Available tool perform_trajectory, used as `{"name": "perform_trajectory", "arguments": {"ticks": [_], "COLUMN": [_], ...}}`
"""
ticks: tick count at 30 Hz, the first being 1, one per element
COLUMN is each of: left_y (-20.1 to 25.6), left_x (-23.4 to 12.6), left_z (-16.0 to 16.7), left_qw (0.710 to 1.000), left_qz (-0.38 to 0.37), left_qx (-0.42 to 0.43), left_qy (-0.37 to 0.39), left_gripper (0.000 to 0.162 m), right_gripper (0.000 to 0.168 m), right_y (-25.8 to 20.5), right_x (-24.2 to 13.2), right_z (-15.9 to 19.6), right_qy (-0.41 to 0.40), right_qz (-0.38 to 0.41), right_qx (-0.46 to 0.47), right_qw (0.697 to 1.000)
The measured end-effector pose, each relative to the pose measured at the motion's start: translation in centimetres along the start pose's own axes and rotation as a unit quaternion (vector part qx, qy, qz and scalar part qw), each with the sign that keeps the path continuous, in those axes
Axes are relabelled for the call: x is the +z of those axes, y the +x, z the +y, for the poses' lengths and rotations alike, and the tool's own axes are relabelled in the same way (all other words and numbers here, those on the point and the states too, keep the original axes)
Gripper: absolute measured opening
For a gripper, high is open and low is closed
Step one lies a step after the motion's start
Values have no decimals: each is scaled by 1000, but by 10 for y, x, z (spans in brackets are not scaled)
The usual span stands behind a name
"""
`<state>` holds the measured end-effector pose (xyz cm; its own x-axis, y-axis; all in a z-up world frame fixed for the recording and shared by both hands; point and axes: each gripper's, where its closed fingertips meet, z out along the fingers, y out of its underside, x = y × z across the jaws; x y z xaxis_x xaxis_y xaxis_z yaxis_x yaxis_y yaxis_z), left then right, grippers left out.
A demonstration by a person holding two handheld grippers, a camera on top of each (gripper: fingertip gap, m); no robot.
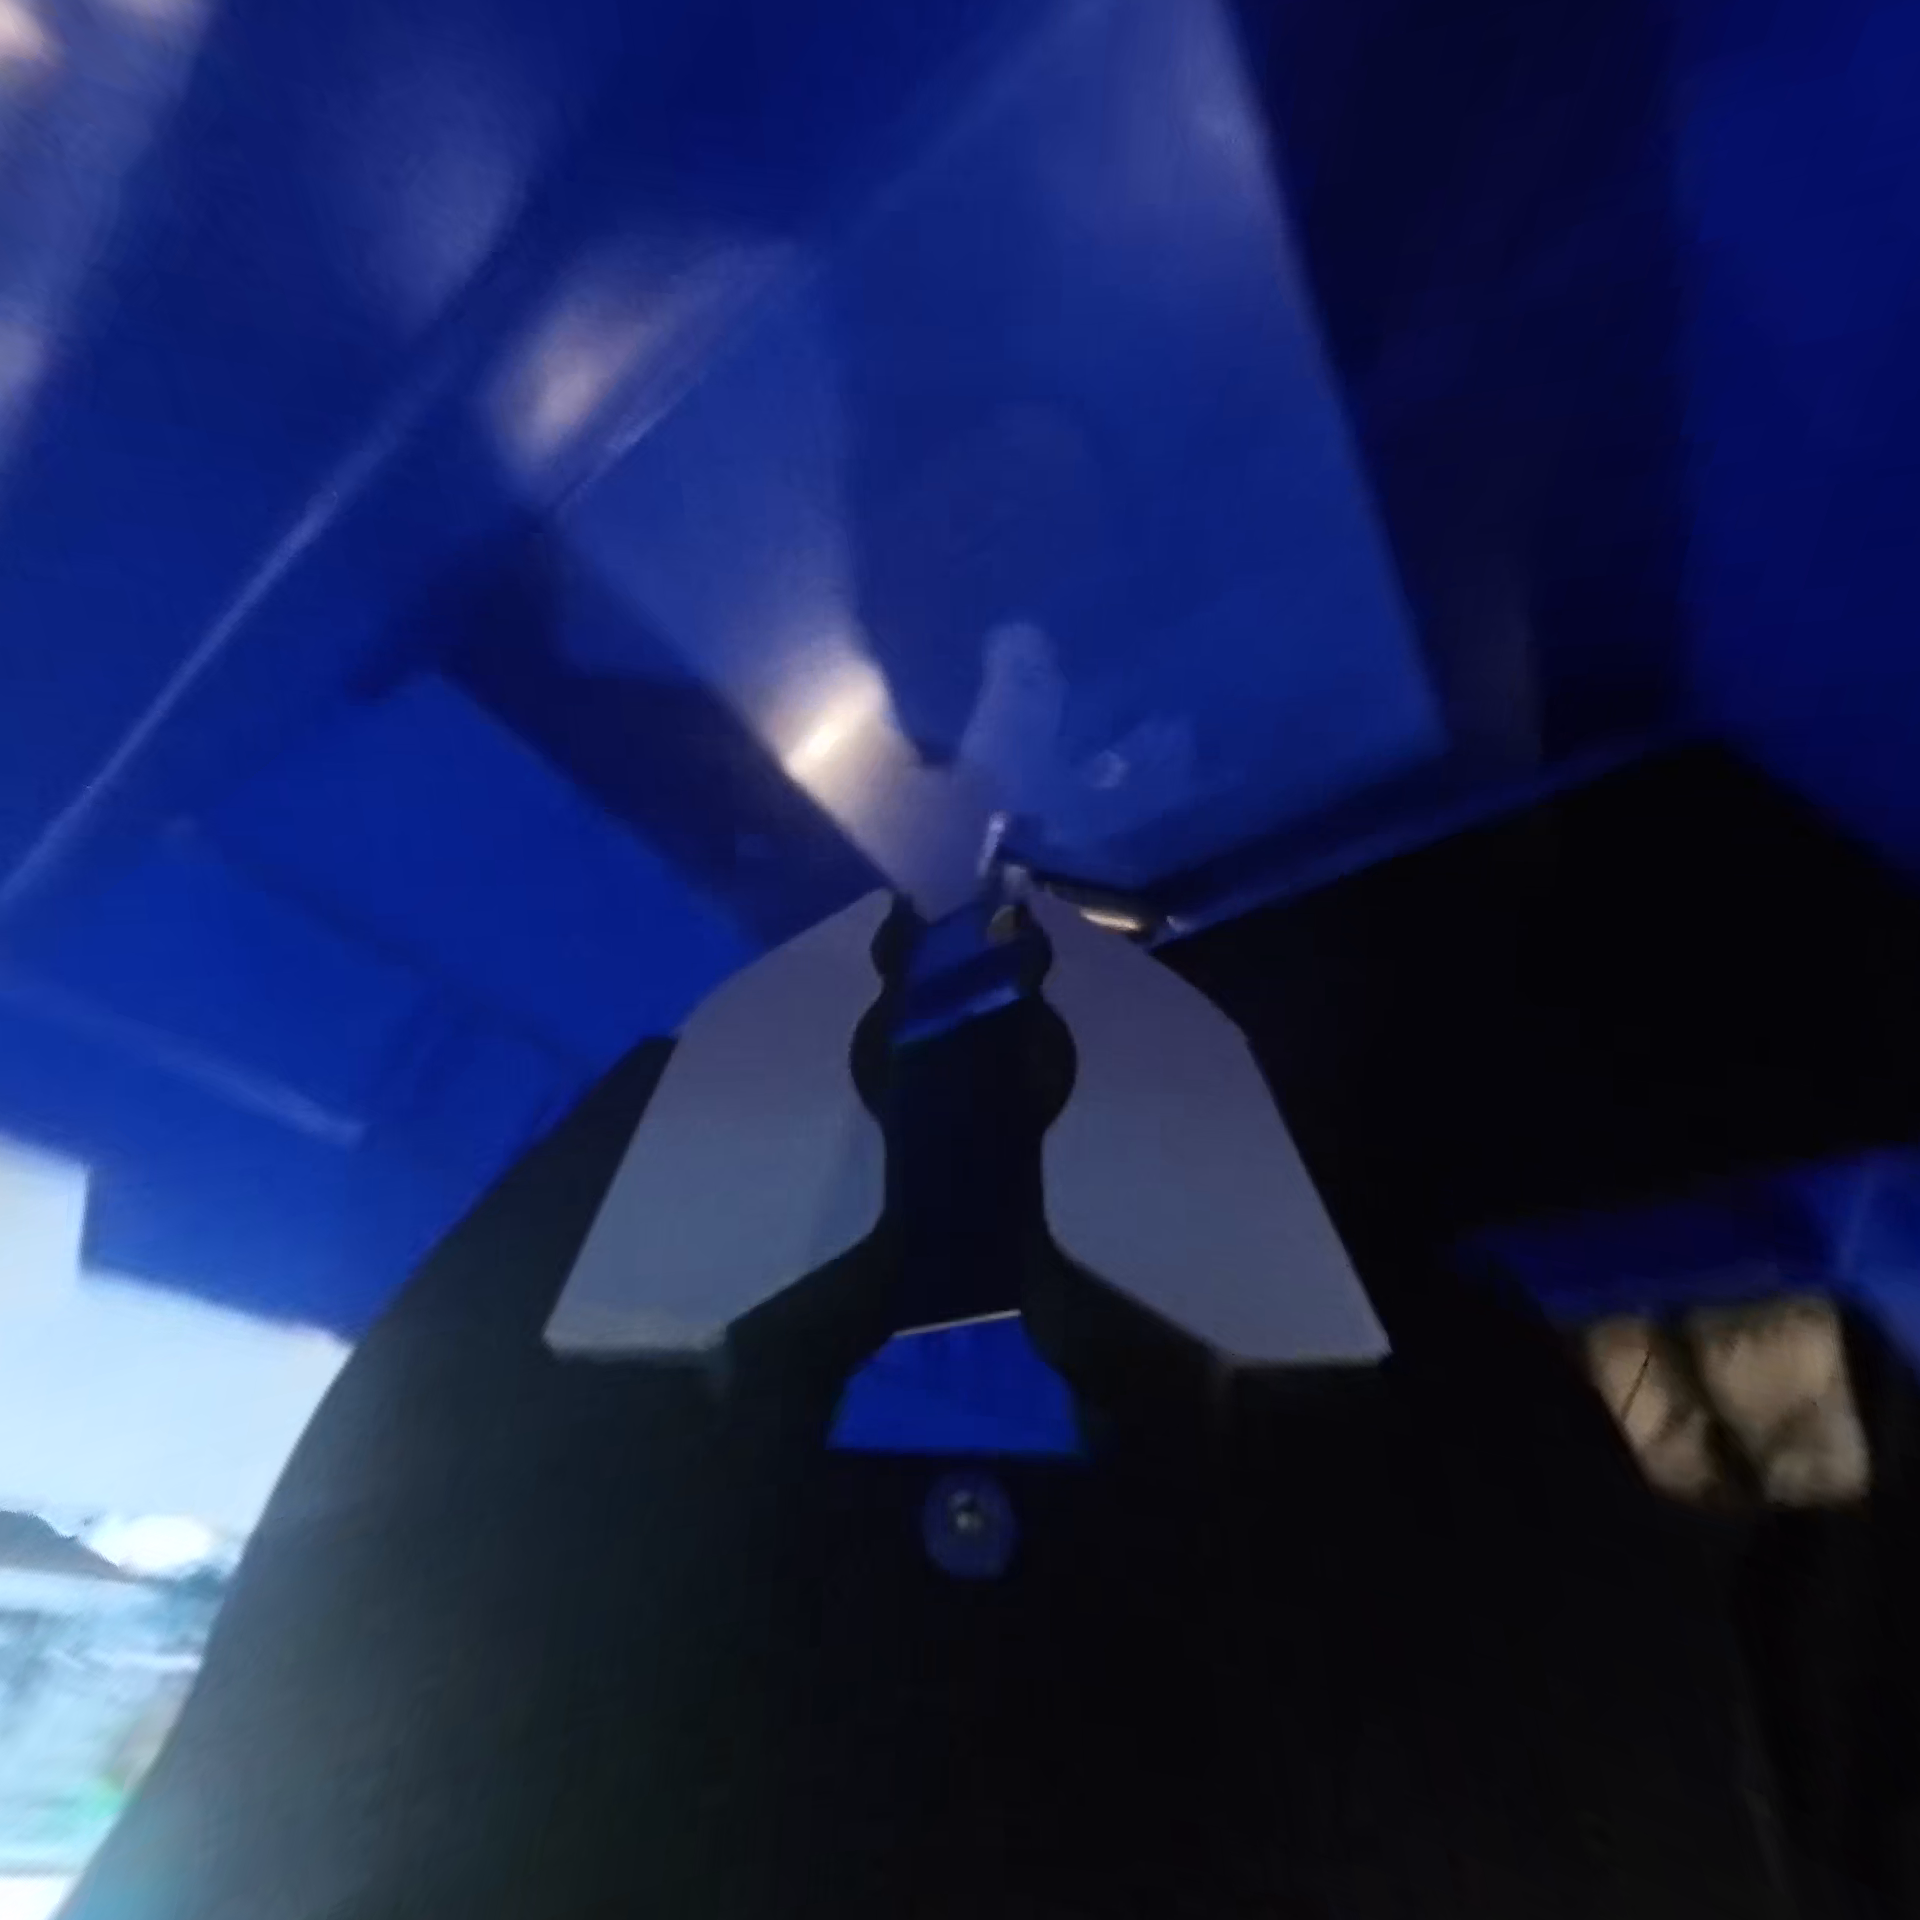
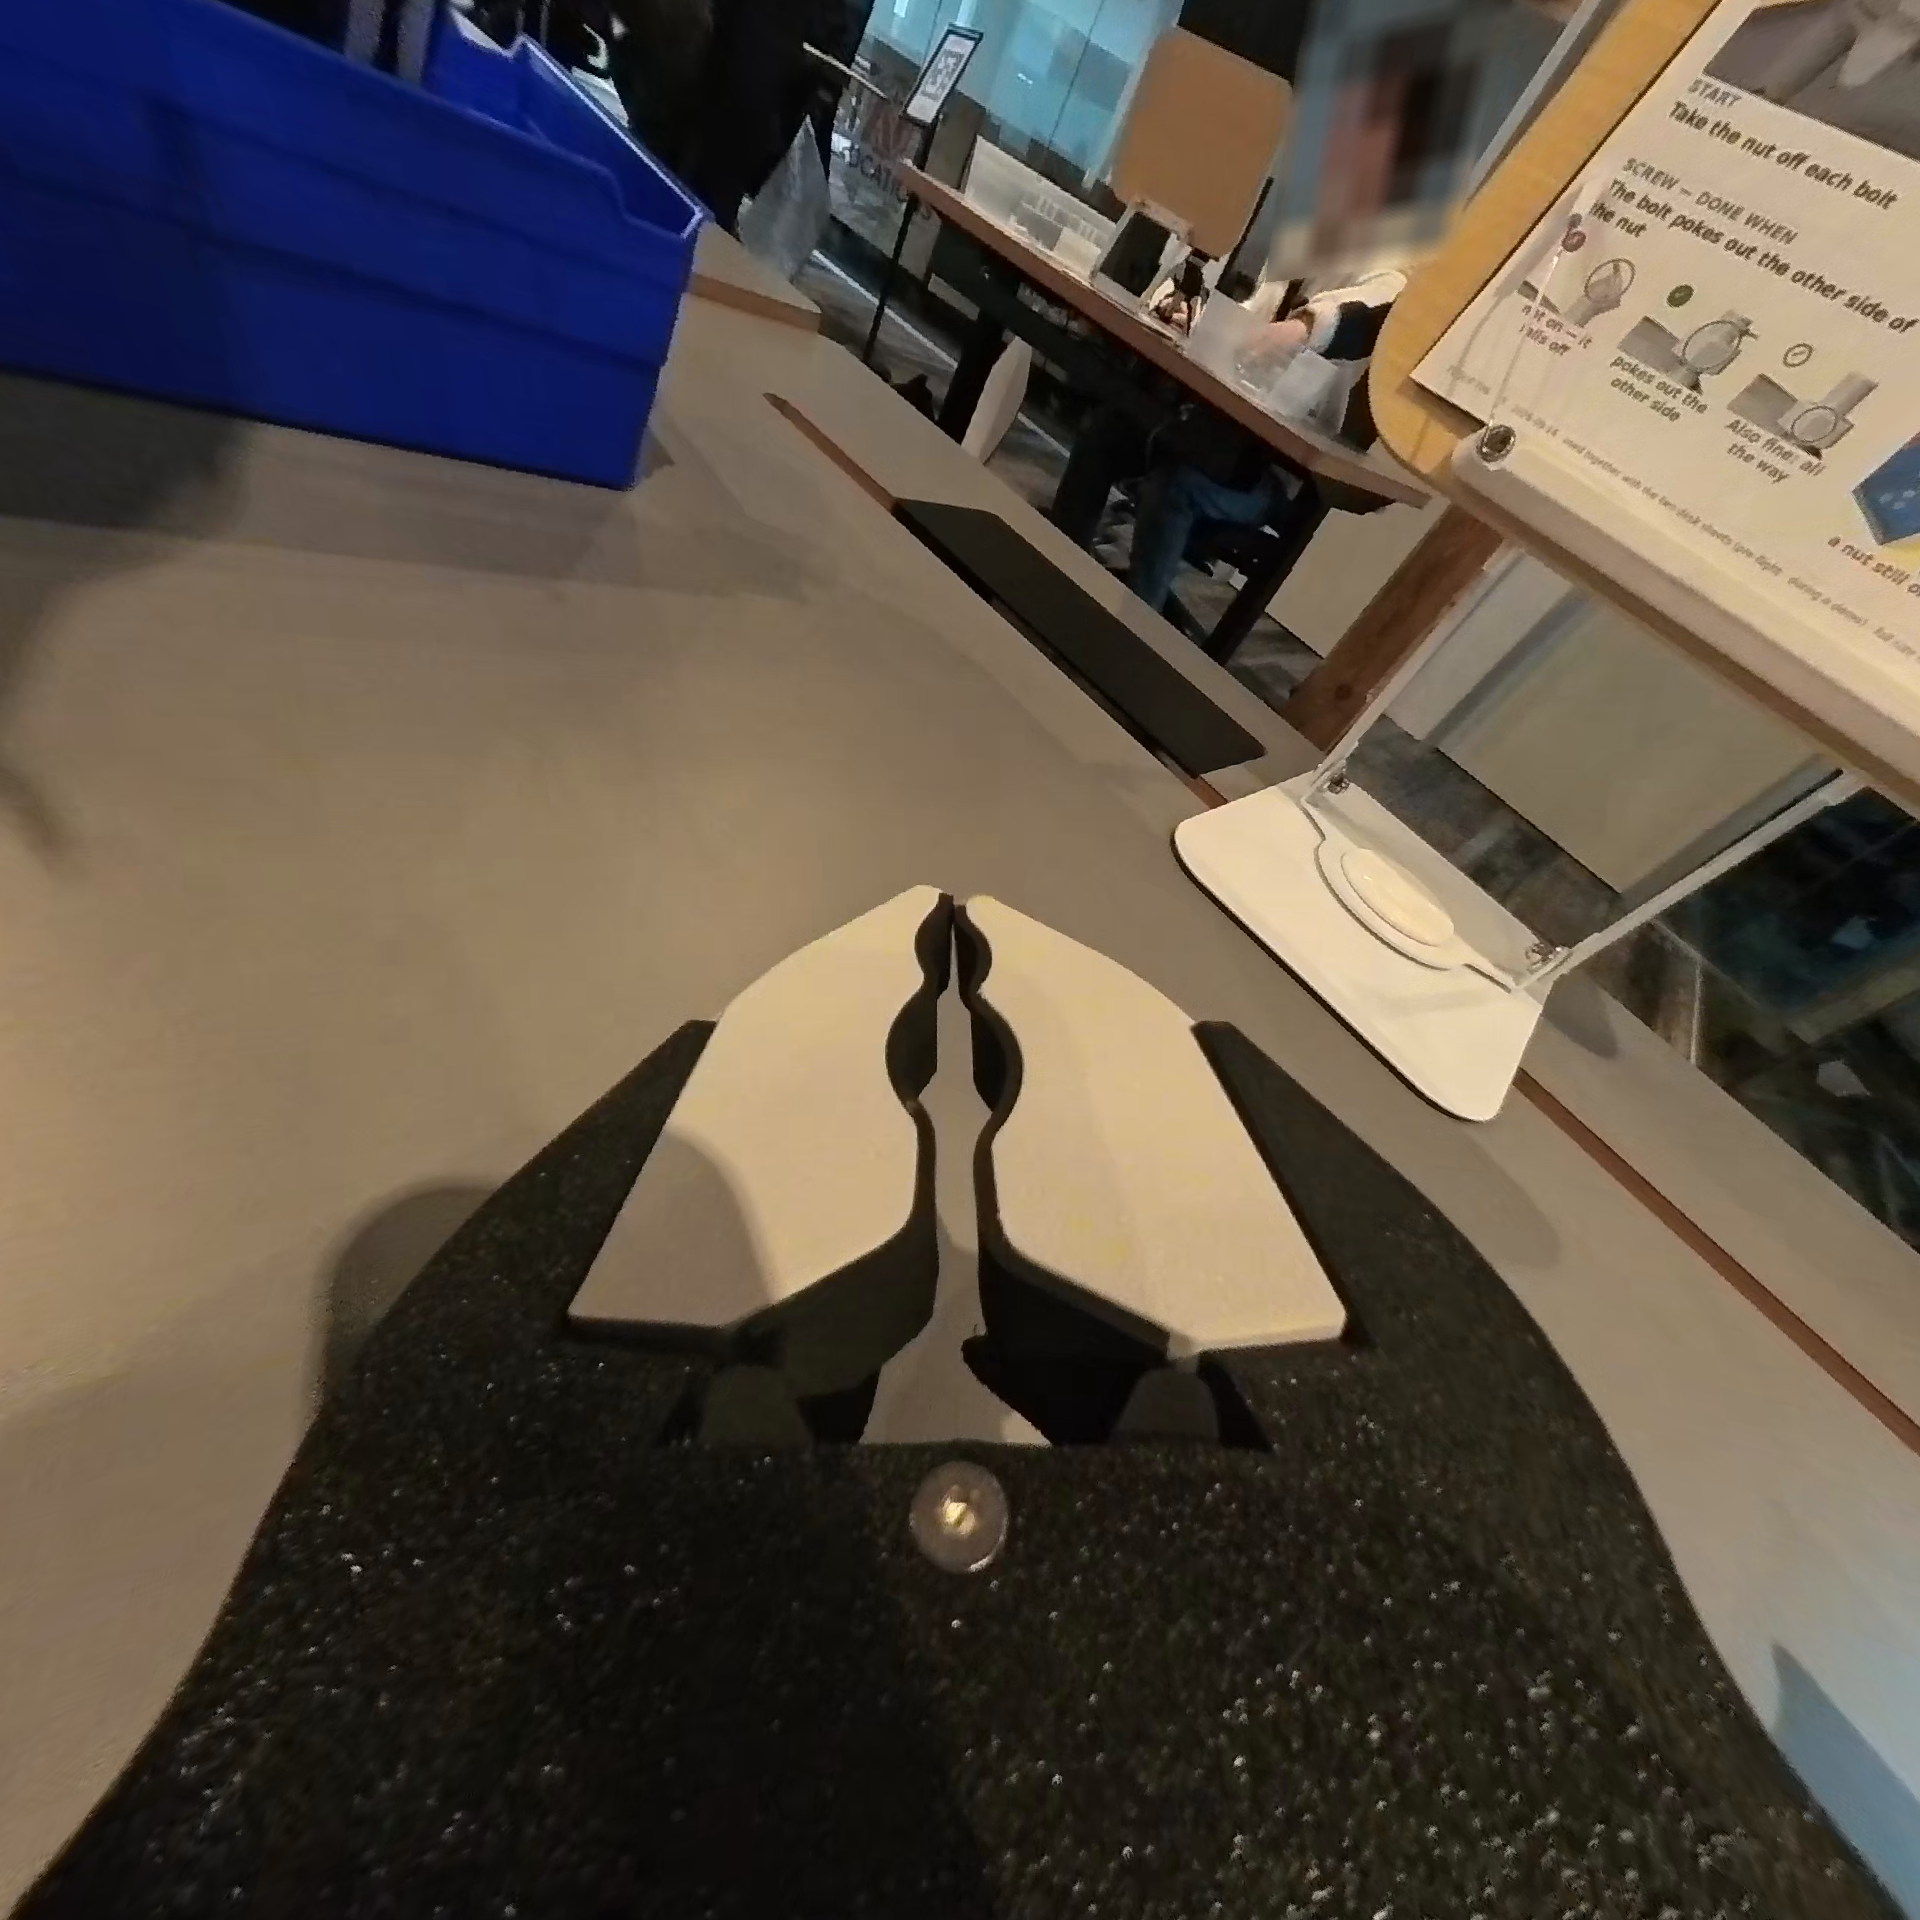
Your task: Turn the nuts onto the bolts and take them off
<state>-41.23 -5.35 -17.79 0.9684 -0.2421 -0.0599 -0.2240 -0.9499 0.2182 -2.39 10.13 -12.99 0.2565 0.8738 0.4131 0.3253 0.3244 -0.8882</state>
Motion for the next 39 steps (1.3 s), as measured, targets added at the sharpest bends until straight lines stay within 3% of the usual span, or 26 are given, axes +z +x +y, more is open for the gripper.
{"name": "perform_trajectory", "arguments": {"ticks": [1,10,15,21,25,33,39], "left_y": [0,4,4,6,13,10,17], "left_x": [-1,9,11,10,16,9,20], "left_z": [-2,-10,-6,-7,3,13,13], "left_qw": [999,963,942,935,943,945,944], "left_qz": [-8,88,99,79,54,1,23], "left_qx": [-31,-245,-310,-336,-327,-325,-325], "left_qy": [12,72,80,78,15,-31,-52], "left_gripper": [15,27,26,22,35,30,34], "right_gripper": [0,0,0,0,0,0,0], "right_y": [0,-6,-10,-13,-13,-16,-16], "right_x": [0,-2,-4,-8,-9,-10,-12], "right_z": [0,-6,-11,-14,-15,-17,-19], "right_qy": [1,16,29,40,45,51,56], "right_qz": [-1,-13,-24,-37,-40,-45,-48], "right_qx": [0,-6,-3,6,8,5,5], "right_qw": [1000,1000,999,998,998,998,997]}}
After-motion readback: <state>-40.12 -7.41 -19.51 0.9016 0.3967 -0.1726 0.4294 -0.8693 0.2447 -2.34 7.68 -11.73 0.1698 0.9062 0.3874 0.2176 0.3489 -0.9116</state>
